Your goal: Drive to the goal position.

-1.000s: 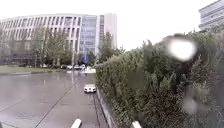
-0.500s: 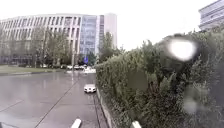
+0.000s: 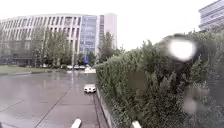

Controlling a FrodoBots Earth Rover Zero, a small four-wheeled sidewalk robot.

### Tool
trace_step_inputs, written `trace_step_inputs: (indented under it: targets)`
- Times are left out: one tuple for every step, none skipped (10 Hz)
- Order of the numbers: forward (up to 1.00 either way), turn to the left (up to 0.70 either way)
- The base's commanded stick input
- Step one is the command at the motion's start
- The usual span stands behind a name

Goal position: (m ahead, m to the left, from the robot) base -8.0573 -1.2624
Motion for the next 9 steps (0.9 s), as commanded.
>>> trace_step_inputs:
  targets:
    - [0.04,0.00]
    - [0.04,0.00]
    - [0.04,0.00]
    - [0.04,0.00]
    - [0.04,0.00]
    - [0.04,0.00]
    - [0.04,0.00]
    - [0.04,0.00]
    - [0.04,0.00]
